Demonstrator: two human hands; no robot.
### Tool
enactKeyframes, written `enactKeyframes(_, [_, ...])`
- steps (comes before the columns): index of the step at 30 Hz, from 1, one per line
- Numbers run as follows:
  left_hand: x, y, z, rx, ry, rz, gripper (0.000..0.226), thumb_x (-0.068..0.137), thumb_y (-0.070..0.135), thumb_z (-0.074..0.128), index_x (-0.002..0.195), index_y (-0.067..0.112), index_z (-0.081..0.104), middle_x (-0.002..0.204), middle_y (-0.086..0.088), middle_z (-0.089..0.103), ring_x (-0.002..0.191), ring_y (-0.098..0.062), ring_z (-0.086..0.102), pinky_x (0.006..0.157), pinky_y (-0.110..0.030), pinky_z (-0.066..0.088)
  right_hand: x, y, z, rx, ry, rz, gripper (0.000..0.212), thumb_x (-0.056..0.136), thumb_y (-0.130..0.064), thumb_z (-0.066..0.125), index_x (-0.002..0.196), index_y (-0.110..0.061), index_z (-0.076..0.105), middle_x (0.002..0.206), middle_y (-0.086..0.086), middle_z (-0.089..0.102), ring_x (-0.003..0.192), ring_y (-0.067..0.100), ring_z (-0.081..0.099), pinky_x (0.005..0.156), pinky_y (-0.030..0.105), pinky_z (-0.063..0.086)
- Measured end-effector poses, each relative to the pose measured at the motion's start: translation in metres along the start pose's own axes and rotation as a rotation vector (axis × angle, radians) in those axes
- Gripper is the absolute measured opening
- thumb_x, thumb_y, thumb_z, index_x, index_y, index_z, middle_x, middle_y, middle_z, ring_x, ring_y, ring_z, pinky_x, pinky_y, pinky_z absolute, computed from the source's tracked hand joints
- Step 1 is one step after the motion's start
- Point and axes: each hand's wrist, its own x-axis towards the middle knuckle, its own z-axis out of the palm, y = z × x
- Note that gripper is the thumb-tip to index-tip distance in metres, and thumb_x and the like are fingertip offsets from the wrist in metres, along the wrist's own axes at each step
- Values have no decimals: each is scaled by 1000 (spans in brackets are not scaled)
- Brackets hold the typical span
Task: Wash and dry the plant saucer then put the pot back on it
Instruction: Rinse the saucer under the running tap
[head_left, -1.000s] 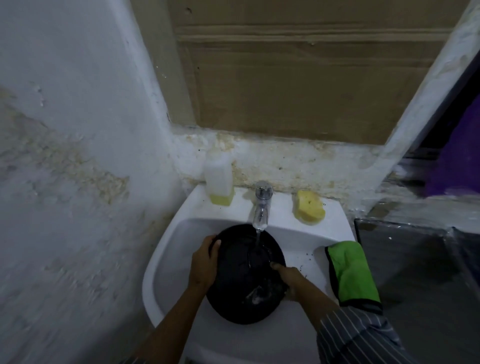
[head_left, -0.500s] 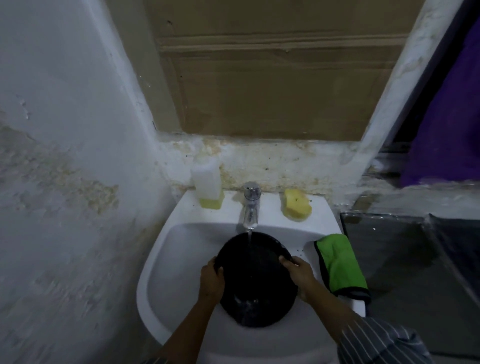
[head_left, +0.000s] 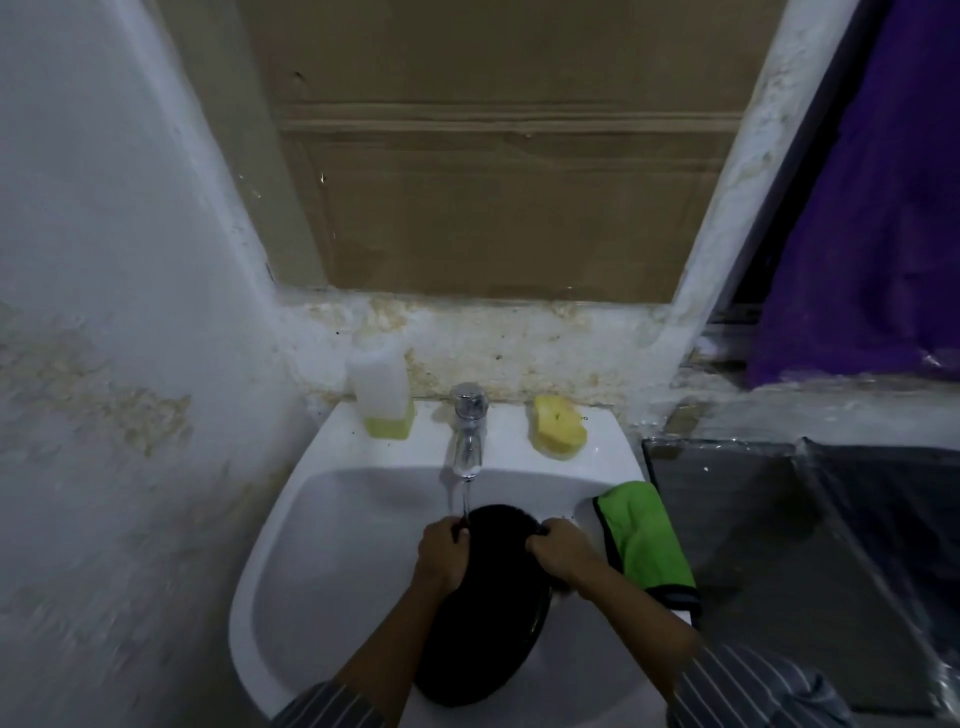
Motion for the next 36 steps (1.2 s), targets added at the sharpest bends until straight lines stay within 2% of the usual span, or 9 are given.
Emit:
enactKeyframes(3, [1, -3, -6, 37, -24, -9, 32, 96, 14, 44, 122, 5, 59, 125, -16, 61, 116, -29, 57, 98, -31, 41, 4, -7, 2, -36, -58, -9, 17, 87, -12, 47, 71, -7, 45, 87, 15, 52, 82, 18, 47, 63, 20, 32])
enactKeyframes(6, [0, -5, -10, 72, -55, -27, 35, 98, 17, 41, 128, 7, 54, 132, -15, 57, 123, -28, 52, 100, -28, 38, 10, -16, 7, -71, -113, -3, 21, 89, -11, 45, 68, -8, 44, 82, 12, 51, 83, 17, 49, 55, 21, 34])
enactKeyframes(12, [-1, -3, -18, 30, -1, -29, 34, 98, 13, 39, 126, 3, 55, 131, -16, 58, 121, -26, 54, 93, -22, 38, 20, -38, 15, -142, -129, -74, 27, 89, -11, 45, 105, 5, 59, 113, 25, 60, 110, 34, 58, 81, 29, 45])
enactKeyframes(16, [1, 1, -28, 1, 69, -34, 32, 97, 11, 41, 124, 1, 57, 129, -18, 58, 120, -27, 54, 92, -23, 37, 29, -44, 21, -128, -130, -125, 18, 87, -13, 48, 71, -7, 53, 89, 15, 62, 101, 29, 60, 71, 21, 34])
enactKeyframes(19, [2, 4, -31, -40, 91, -47, 34, 98, 12, 39, 124, 0, 56, 130, -18, 57, 122, -28, 52, 96, -24, 36, 30, -47, 26, -97, -78, -176, 16, 87, -16, 50, 91, -5, 62, 108, 19, 66, 105, 30, 61, 71, 18, 33])
enactKeyframes(24, [2, 11, -33, -116, 93, -74, 34, 98, 14, 39, 123, 1, 58, 128, -18, 58, 121, -29, 52, 97, -27, 36, 26, -51, 31, -73, -46, -244, 24, 89, -17, 49, 103, -4, 62, 112, 16, 65, 104, 29, 60, 73, 18, 34])
enactKeyframes(27, [2, 15, -35, -140, 111, -62, 32, 98, 13, 40, 120, 1, 60, 125, -19, 61, 118, -30, 54, 96, -27, 37, 23, -53, 32, -83, -34, -277, 12, 90, -16, 48, 81, -14, 55, 105, 16, 65, 92, 26, 59, 66, 19, 32])
enactKeyframes(32, [3, 16, -34, -224, 187, -98, 32, 98, 18, 43, 112, -3, 62, 117, -23, 62, 111, -32, 56, 94, -30, 39, 18, -51, 33, -65, -4, -310, 33, 89, -15, 48, 60, -22, 35, 68, -3, 48, 76, 18, 51, 50, 16, 29])
enactKeyframes(36, [2, 23, -26, -368, 126, -144, 35, 98, 25, 42, 108, -4, 59, 111, -27, 63, 107, -41, 58, 96, -46, 47, 15, -47, 30, -80, 16, -324, 33, 88, -14, 49, 60, -24, 35, 75, 4, 54, 73, 15, 49, 52, 20, 28])
